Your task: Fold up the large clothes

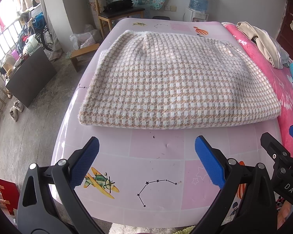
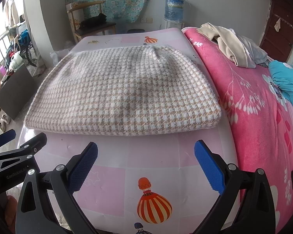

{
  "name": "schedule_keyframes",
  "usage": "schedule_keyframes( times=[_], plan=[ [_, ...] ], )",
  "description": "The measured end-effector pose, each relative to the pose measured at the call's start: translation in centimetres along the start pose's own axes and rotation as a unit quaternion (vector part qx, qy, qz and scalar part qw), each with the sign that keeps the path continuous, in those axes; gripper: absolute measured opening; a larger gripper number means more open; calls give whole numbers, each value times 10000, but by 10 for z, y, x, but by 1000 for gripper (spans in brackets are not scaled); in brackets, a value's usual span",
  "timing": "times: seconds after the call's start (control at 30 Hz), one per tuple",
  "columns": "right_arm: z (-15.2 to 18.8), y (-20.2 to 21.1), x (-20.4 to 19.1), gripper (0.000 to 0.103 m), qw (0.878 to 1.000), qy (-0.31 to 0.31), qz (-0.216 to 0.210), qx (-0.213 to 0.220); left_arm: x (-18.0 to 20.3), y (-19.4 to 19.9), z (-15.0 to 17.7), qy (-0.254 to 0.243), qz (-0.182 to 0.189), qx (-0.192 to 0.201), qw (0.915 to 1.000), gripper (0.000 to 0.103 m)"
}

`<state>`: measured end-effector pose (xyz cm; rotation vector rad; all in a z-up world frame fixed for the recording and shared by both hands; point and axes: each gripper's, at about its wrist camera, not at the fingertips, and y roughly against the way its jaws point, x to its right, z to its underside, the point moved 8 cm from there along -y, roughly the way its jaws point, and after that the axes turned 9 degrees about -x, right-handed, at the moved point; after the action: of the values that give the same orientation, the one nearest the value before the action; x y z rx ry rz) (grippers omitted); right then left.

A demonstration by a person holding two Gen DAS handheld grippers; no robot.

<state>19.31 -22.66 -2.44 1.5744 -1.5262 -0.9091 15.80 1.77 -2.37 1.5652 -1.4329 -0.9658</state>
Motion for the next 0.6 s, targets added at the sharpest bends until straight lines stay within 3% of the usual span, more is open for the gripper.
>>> schedule_keyframes(
  times=[0.6],
  plan=[
    [1,0,2,97,10000,-20,3,-6,0,0,0,-3,0,12,10000,95]
  ],
)
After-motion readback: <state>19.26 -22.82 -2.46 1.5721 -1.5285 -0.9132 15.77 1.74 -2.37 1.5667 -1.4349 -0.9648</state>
